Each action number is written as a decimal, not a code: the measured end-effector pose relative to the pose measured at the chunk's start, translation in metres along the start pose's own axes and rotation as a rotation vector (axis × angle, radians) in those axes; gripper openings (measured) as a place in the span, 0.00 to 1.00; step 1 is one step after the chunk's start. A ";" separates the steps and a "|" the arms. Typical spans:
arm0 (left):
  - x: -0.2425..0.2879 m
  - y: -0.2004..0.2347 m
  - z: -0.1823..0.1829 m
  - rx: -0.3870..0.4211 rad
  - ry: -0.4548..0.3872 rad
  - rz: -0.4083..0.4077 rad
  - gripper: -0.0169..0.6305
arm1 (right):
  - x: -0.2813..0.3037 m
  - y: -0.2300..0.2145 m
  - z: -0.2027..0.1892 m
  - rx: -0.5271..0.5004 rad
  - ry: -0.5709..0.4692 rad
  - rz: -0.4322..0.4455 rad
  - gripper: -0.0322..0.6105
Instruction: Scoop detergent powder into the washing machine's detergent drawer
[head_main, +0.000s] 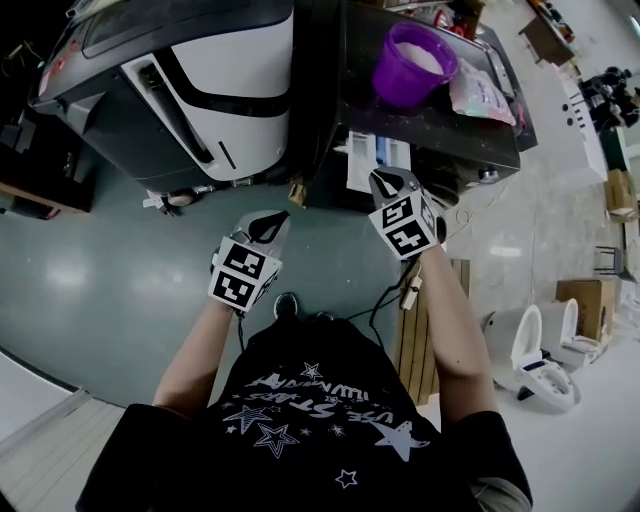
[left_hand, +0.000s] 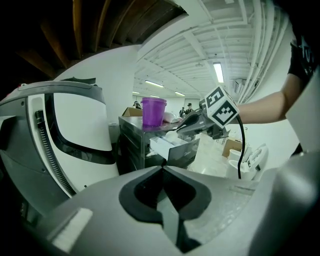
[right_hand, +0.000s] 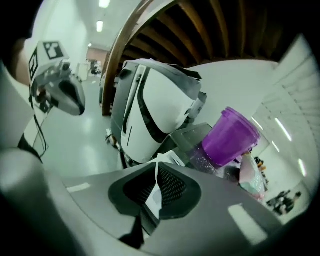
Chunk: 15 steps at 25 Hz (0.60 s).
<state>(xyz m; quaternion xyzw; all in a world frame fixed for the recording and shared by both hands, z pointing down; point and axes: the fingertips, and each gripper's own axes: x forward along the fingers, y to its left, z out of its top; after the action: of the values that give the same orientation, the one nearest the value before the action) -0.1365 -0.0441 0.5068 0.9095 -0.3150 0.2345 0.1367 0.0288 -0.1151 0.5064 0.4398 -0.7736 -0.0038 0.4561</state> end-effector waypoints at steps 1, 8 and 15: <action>-0.001 -0.001 -0.002 -0.005 -0.002 0.003 0.03 | -0.002 -0.002 0.001 0.075 -0.026 0.008 0.11; -0.013 -0.019 -0.012 -0.009 0.006 0.039 0.03 | -0.038 -0.019 -0.001 0.483 -0.215 0.030 0.11; -0.033 -0.064 -0.008 -0.036 -0.024 0.081 0.03 | -0.101 -0.002 -0.008 0.610 -0.331 0.073 0.11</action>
<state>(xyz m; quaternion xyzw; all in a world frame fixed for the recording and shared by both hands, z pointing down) -0.1214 0.0247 0.4897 0.8962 -0.3571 0.2233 0.1395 0.0561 -0.0441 0.4387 0.5213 -0.8179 0.1723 0.1719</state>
